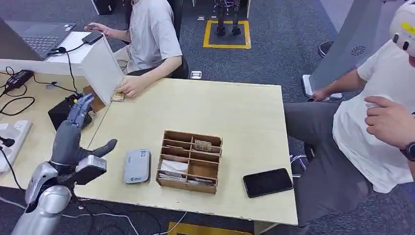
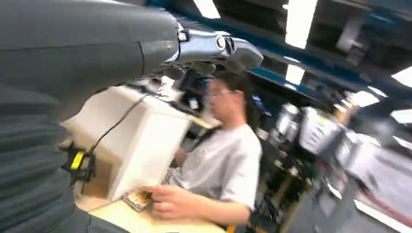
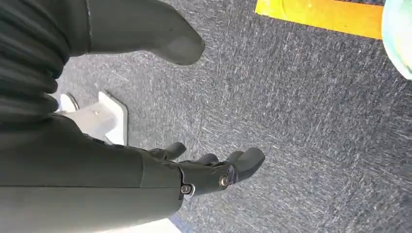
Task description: Pass the card to the sensor for recognition and then transmit it.
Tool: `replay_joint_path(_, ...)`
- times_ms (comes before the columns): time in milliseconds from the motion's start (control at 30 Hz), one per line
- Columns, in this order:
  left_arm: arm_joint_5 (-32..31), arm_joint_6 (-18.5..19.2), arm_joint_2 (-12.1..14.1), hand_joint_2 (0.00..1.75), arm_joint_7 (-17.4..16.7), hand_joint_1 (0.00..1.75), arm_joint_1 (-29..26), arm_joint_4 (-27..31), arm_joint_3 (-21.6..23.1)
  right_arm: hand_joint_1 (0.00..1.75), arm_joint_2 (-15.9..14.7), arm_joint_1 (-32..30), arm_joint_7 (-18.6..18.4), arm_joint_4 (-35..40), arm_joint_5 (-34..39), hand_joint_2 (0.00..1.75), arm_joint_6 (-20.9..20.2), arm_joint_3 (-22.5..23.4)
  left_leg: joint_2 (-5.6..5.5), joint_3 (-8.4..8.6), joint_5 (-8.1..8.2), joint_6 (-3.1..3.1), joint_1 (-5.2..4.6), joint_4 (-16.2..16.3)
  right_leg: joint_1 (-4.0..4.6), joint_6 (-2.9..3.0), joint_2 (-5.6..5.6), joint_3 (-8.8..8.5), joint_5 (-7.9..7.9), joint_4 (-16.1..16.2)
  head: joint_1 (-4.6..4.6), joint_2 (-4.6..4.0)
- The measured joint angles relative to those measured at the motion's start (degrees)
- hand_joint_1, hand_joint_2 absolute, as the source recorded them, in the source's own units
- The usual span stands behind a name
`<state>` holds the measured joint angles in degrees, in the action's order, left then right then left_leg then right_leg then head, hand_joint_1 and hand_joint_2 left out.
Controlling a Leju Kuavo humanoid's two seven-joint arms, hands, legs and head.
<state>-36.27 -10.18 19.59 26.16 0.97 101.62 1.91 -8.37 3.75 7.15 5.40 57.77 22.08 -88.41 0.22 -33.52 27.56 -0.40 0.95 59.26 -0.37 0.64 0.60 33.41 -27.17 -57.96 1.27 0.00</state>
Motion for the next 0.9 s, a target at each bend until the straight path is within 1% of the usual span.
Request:
replay_joint_path(33,-2.56,0.56,1.4,1.75,0.09,0.0,-0.96,1.8,1.62,0.0,-0.02,-0.03,0.63,-0.02,0.28,1.75,0.07,0.02,-0.01,-0.01,0.0,0.0,0.0,0.0,0.0,0.0,-0.01,0.0,0.0,0.0,0.0,0.0)
replay_joint_path(100,-5.53,1.44,3.91,1.75,-0.16,0.0,-2.03,4.44,4.73,0.0,-0.17,0.06,1.51,-0.07,0.28,1.75,0.26,0.04,-0.04,-0.01,0.0,0.0,0.0,0.0,0.0,0.0,-0.07,-0.02,0.0,0.0,0.02,0.0)
replay_joint_path(167,-9.66,2.32,6.3,1.75,-1.47,0.0,-2.14,6.2,7.67,0.0,-0.28,0.22,1.81,-0.15,0.28,1.75,0.35,0.04,-0.05,-0.01,-0.01,0.01,0.0,0.0,0.0,0.0,-0.09,-0.04,0.0,0.0,0.0,0.0)
replay_joint_path(233,-11.35,2.75,8.75,1.75,-2.1,0.0,-2.12,7.38,10.59,0.0,-0.33,0.29,1.81,-0.24,0.28,1.75,0.33,0.04,-0.05,0.01,-0.01,0.01,0.0,0.0,0.0,0.0,-0.09,-0.05,0.02,0.0,0.02,0.0)
replay_joint_path(333,-12.17,2.8,10.71,1.75,-2.78,0.0,-2.0,8.52,13.66,0.0,-0.33,0.26,1.26,-0.26,0.28,1.75,0.2,0.04,-0.05,0.01,-0.03,0.01,0.0,0.0,0.0,0.0,-0.1,-0.05,0.02,0.0,0.0,0.0)
replay_joint_path(467,-17.98,2.05,13.09,1.75,-5.86,0.0,-0.49,8.82,18.05,0.0,-0.33,0.25,-0.31,-0.31,0.35,1.75,-0.37,0.04,-0.06,0.01,-0.04,0.0,0.0,0.0,0.0,0.0,-0.11,-0.05,0.02,0.0,0.0,0.0)
replay_joint_path(667,-23.79,2.31,14.57,1.75,-9.46,0.0,4.11,8.24,24.77,0.0,-0.33,0.37,-0.59,-0.31,0.28,1.75,-0.72,0.04,-0.09,0.0,-0.04,0.0,0.0,0.0,0.0,0.0,-0.13,-0.06,0.03,0.0,-0.02,0.0)
replay_joint_path(767,-24.49,2.31,15.01,1.75,-9.99,0.0,5.87,7.73,26.99,0.0,-0.33,0.46,-0.53,-0.31,0.28,1.75,-0.72,0.04,-0.08,0.01,-0.04,0.0,0.0,0.0,0.0,0.0,-0.11,-0.07,0.04,0.0,0.0,0.0)
replay_joint_path(900,-25.1,2.55,15.49,1.75,-10.29,0.0,7.05,7.21,28.64,0.0,-0.33,0.51,-0.35,-0.31,0.3,1.75,-0.68,0.02,-0.08,0.01,-0.04,0.0,0.0,0.0,0.0,0.0,-0.12,-0.05,0.03,0.0,0.0,0.0)
